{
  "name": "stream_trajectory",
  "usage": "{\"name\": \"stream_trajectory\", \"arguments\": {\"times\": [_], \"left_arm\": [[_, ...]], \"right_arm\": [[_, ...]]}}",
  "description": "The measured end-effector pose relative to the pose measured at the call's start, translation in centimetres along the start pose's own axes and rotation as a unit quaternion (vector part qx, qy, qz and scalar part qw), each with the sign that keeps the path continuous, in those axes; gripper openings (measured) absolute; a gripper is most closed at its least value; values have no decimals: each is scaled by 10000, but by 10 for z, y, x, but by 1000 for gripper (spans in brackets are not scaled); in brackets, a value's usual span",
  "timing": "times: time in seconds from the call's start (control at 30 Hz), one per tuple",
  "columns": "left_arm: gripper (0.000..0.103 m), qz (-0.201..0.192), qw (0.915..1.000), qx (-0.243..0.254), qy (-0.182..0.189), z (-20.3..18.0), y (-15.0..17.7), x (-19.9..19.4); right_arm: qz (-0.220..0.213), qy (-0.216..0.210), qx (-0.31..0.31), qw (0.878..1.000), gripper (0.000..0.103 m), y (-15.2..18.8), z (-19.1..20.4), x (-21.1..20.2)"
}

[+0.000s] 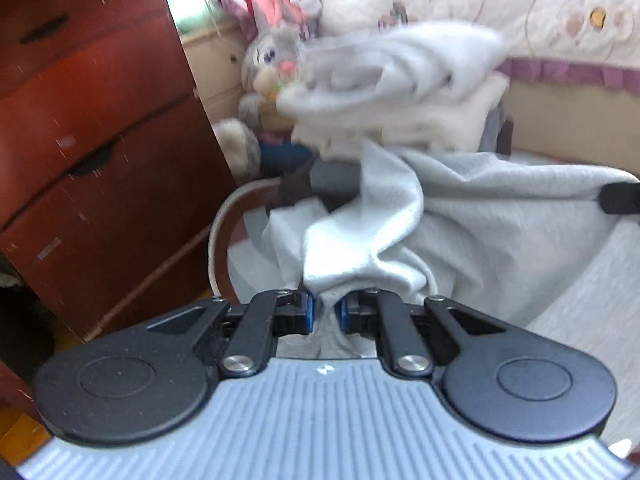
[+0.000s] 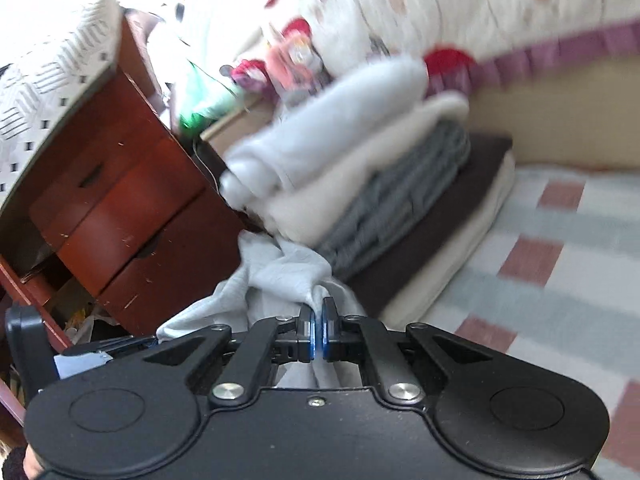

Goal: Fold clothes
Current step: 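Reach both tools to the grey garment and close them on its fabric, then lift the grey garment with both tools and carry it over the open mat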

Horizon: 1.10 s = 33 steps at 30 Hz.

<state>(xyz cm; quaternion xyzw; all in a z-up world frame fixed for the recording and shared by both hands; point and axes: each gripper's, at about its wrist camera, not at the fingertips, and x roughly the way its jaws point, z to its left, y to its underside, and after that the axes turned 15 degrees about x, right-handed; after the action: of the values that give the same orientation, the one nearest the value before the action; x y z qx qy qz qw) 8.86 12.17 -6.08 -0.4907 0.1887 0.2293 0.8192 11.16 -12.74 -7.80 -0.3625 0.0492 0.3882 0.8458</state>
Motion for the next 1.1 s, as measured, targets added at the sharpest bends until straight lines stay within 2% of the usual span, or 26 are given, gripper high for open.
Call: {"name": "stream_trajectory", "arguments": {"times": [0.03, 0.1, 0.13, 0.27, 0.37, 0.53, 0.67, 0.77, 0.9, 1.0, 1.1], "left_arm": [[11, -97, 9999, -12, -136, -1, -4, -8], [11, -352, 9970, 282, -626, -11, -19, -28], [11, -525, 9958, 316, -682, -13, -27, -38], [11, -946, 9941, 169, -498, -16, -63, -68], [11, -1182, 9916, 336, -403, -34, -81, -91], [11, -1595, 9848, 635, -265, -73, -105, -134], [11, -1878, 9795, 724, -64, -101, -128, -164], [10, -2123, 9742, 766, 76, -123, -158, -180], [10, -2331, 9697, 538, 494, -155, -206, -195], [10, -2439, 9658, 541, 687, -179, -234, -198], [10, -2570, 9619, 615, 700, -199, -257, -195]], "right_arm": [[-76, 71, -66, 9999, 5, 0, 2, -10], [-215, 261, -142, 9993, 5, 0, 1, -33], [-281, 335, -73, 9990, 5, -1, -2, -42], [-591, 574, -26, 9966, 5, -11, -15, -89], [-752, 561, 45, 9956, 5, -17, -22, -127], [-966, 884, -84, 9913, 4, -19, -31, -182], [-1253, 942, 1, 9876, 4, -19, -45, -232], [-1478, 1007, -8, 9839, 4, -16, -57, -269], [-1784, 1158, 122, 9770, 4, -13, -74, -318], [-1990, 1398, 179, 9698, 4, -13, -90, -356], [-2227, 1717, 234, 9594, 4, -27, -107, -388]]}}
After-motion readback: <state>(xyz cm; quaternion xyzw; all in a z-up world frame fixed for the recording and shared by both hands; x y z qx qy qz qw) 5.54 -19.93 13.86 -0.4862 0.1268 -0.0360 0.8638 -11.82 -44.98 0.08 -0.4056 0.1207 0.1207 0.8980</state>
